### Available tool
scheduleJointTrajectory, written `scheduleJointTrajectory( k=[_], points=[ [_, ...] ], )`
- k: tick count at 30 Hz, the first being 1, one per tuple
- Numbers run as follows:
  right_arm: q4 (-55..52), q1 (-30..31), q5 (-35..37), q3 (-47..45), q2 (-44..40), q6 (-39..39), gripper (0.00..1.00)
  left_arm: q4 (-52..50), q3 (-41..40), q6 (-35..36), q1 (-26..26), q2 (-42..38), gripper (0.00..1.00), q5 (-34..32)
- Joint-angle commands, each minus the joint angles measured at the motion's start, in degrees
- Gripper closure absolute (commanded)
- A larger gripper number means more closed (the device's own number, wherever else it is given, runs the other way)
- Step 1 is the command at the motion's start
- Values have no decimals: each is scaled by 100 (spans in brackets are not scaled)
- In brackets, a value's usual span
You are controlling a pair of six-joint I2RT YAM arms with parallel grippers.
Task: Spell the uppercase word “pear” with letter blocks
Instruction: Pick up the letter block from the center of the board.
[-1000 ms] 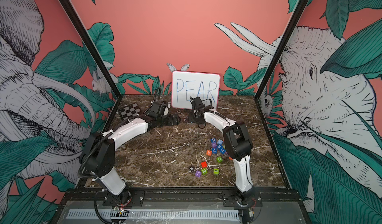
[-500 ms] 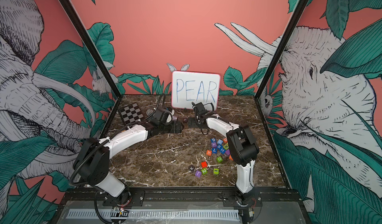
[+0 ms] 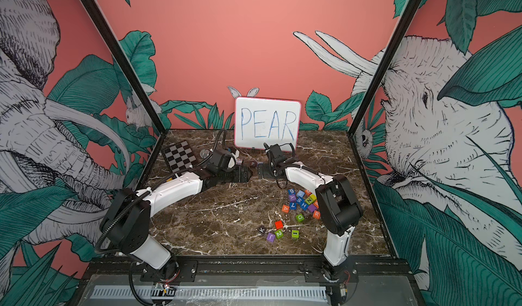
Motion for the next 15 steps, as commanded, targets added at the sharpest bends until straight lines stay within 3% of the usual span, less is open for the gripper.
scheduleJointTrajectory(
  k=[1, 15],
  points=[
    [-50, 60, 55, 33, -149, -113, 1, 97, -111, 23, -13, -335, 1, -15],
    [-169, 129, 99, 132, -192, -114, 1, 188, -98, 83, -11, -302, 1, -25]
  ],
)
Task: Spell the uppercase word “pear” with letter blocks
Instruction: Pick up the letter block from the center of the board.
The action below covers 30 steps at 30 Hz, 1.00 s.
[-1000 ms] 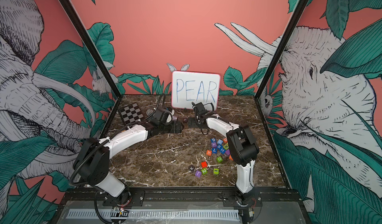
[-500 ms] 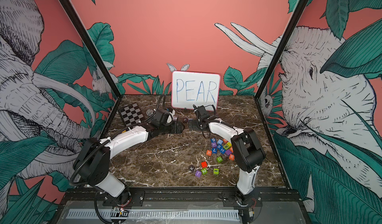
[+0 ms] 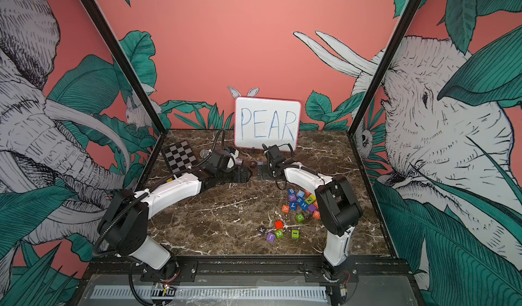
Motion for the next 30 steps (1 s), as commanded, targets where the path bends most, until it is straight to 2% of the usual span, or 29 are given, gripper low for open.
scheduleJointTrajectory(
  k=[1, 30],
  points=[
    [-114, 68, 84, 136, -188, -38, 1, 73, 17, 64, -16, -186, 1, -10],
    [-331, 139, 179, 169, -350, -24, 1, 197, 81, -14, -11, -68, 1, 183]
  ],
)
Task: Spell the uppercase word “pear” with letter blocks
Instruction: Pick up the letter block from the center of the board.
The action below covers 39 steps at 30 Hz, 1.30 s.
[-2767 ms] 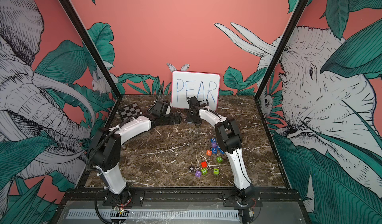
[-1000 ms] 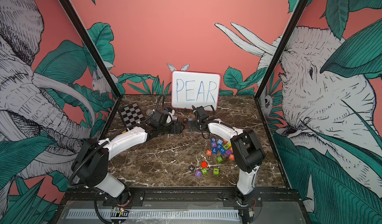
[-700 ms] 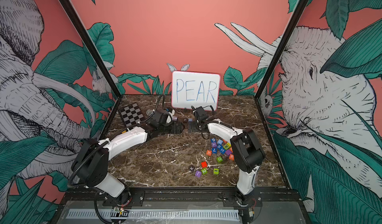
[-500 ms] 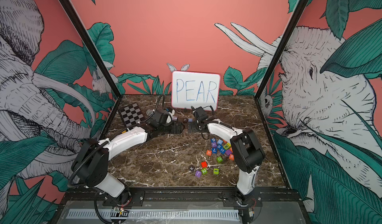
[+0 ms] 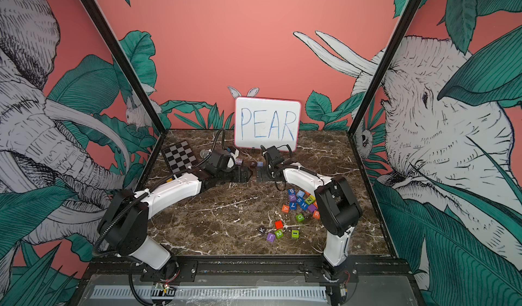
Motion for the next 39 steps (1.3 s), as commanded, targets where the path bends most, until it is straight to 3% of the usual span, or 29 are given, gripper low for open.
scheduleJointTrajectory(
  k=[1, 10, 17, 27, 34, 39],
  points=[
    [-223, 50, 167, 167, -363, -24, 1, 93, 125, -51, -16, -48, 1, 175],
    [-723, 100, 304, -505, -1396, 11, 2, -155, 228, -138, -40, -29, 1, 621],
    [-1198, 143, 299, -877, -1790, 154, 12, 376, -488, -567, -109, -186, 2, 885],
    [-2241, 188, 357, -1194, -1894, 337, 26, 245, -438, -308, -163, -45, 5, 1439],
    [-2530, 297, 22, -1610, -2110, 1139, 34, -54, -111, -9, -167, 208, 4, 1607],
    [-2149, 327, 84, -2070, -2204, 1544, 38, 1, -70, 38, -165, 277, 3, 1734]
  ],
)
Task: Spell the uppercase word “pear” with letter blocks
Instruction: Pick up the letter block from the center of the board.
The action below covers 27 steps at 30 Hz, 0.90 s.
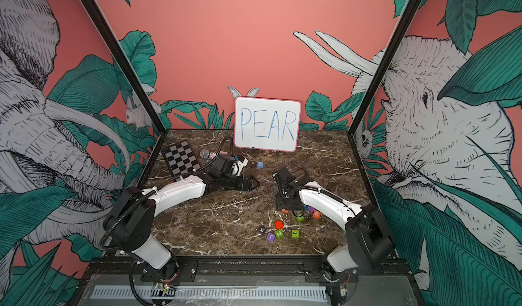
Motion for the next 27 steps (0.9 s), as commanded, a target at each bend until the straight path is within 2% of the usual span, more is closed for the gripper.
scheduleJointTrajectory(
  k=[1, 10, 27],
  points=[
    [138, 40, -6, -169, -58, 487, 38, -40, 132, 119, -16, 39, 3, 180],
    [652, 40, -19, -398, 175, 693, 39, 139, 87, 48, -16, 122, 2, 214],
    [1009, -3, 149, -238, 874, 546, 42, 309, 8, -12, -16, 181, 2, 218]
  ],
)
